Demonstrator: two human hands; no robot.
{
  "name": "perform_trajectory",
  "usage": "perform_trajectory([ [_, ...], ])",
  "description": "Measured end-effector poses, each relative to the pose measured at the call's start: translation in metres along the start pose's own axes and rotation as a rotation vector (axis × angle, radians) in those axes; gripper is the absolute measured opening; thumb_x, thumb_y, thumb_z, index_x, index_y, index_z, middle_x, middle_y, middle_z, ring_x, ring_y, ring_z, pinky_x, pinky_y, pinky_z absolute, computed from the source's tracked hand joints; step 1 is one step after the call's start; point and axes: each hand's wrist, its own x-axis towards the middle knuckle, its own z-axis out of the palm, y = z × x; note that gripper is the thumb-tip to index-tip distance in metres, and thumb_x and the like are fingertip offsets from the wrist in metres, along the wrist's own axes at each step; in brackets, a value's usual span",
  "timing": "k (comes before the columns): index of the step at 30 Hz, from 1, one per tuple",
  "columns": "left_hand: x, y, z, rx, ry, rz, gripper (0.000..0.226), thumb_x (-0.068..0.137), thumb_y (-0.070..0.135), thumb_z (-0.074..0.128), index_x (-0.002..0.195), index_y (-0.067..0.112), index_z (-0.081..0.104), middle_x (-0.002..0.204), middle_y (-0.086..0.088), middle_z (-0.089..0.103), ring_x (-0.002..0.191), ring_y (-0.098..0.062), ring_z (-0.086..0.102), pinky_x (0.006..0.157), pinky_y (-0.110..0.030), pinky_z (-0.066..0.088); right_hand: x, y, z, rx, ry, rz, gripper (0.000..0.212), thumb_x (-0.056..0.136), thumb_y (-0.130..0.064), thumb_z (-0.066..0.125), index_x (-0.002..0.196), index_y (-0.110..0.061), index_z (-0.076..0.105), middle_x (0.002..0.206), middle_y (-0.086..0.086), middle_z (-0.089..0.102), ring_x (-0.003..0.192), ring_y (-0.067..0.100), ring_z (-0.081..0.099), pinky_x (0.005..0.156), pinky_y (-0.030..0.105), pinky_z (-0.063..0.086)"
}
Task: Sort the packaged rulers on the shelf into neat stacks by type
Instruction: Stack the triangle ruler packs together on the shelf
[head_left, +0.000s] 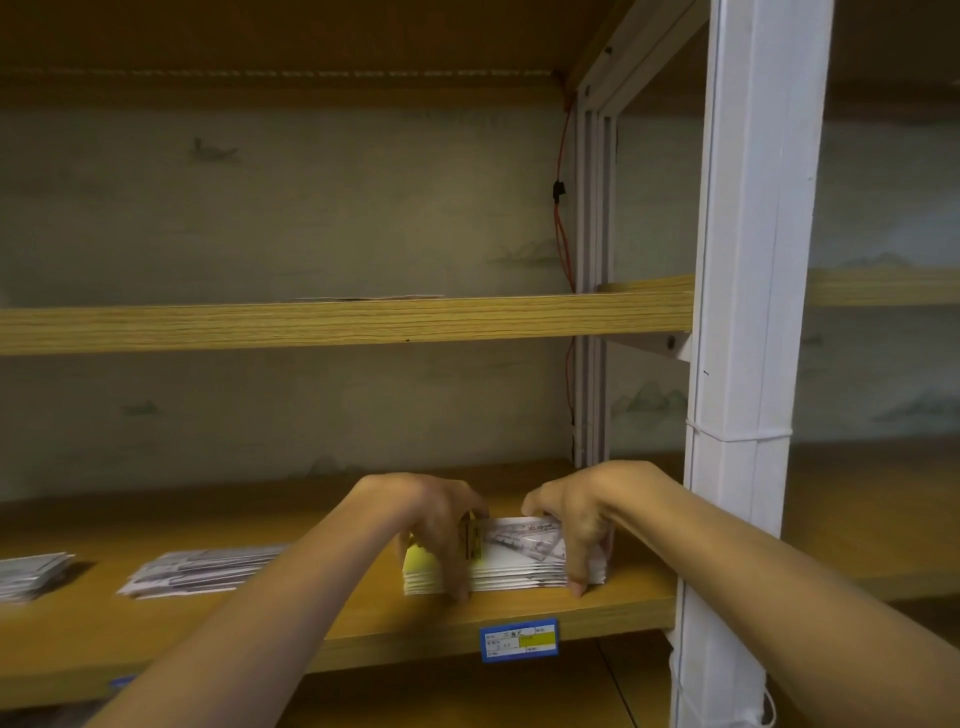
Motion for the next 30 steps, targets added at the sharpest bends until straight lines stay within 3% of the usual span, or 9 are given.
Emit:
perform_trajectory([
  [7, -0.003, 0.002, -0.002, -0.025, -0.018, -0.01, 0.094, 0.066, 0.031, 0.086, 0.144, 0.034, 0.034, 0.142, 0.003, 0.039, 0.126, -0.031, 0.044, 0.077, -0.037, 0.059, 0.004, 0.004, -0.002, 0.028, -0.007, -0.007, 0.081, 0.07, -0.003, 0.082, 0.137, -0.025, 0.041, 0.134, 0.005, 0.048, 0.117, 0.033, 0.056, 0.087, 0.04, 0.057],
  [10, -0.003, 0.001, -0.002, -0.017, -0.019, -0.002, 0.091, 0.067, 0.032, 0.086, 0.143, 0.032, 0.036, 0.141, 0.003, 0.041, 0.126, -0.029, 0.044, 0.078, -0.038, 0.059, 0.005, 0.006, -0.002, 0.03, 0.003, -0.012, 0.079, 0.069, -0.004, 0.083, 0.135, -0.025, 0.043, 0.133, 0.005, 0.049, 0.115, 0.032, 0.057, 0.083, 0.038, 0.058],
  [15, -0.006, 0.002, -0.002, -0.055, -0.026, 0.006, 0.088, 0.068, 0.03, 0.086, 0.142, 0.031, 0.038, 0.139, 0.003, 0.041, 0.124, -0.029, 0.045, 0.072, -0.036, 0.06, 0.007, 0.006, -0.003, -0.013, 0.02, -0.016, 0.079, 0.068, -0.007, 0.083, 0.133, -0.027, 0.043, 0.129, 0.003, 0.05, 0.114, 0.03, 0.057, 0.087, 0.039, 0.057],
  [24, -0.003, 0.002, -0.001, -0.062, -0.002, 0.022, 0.088, 0.069, 0.032, 0.084, 0.143, 0.034, 0.036, 0.141, 0.005, 0.037, 0.127, -0.03, 0.042, 0.076, -0.035, 0.058, 0.011, 0.01, -0.003, -0.027, 0.011, -0.027, 0.073, 0.071, -0.008, 0.081, 0.131, -0.028, 0.044, 0.125, 0.0, 0.052, 0.115, 0.027, 0.056, 0.088, 0.036, 0.057],
  [30, -0.004, 0.0, 0.005, -0.06, 0.0, -0.005, 0.1, 0.065, 0.04, 0.085, 0.146, 0.039, 0.026, 0.149, 0.006, 0.031, 0.135, -0.029, 0.034, 0.096, -0.041, 0.05, 0.006, 0.012, -0.002, 0.0, -0.01, -0.029, 0.076, 0.073, -0.006, 0.079, 0.135, -0.028, 0.041, 0.132, 0.005, 0.048, 0.117, 0.03, 0.055, 0.089, 0.039, 0.056],
])
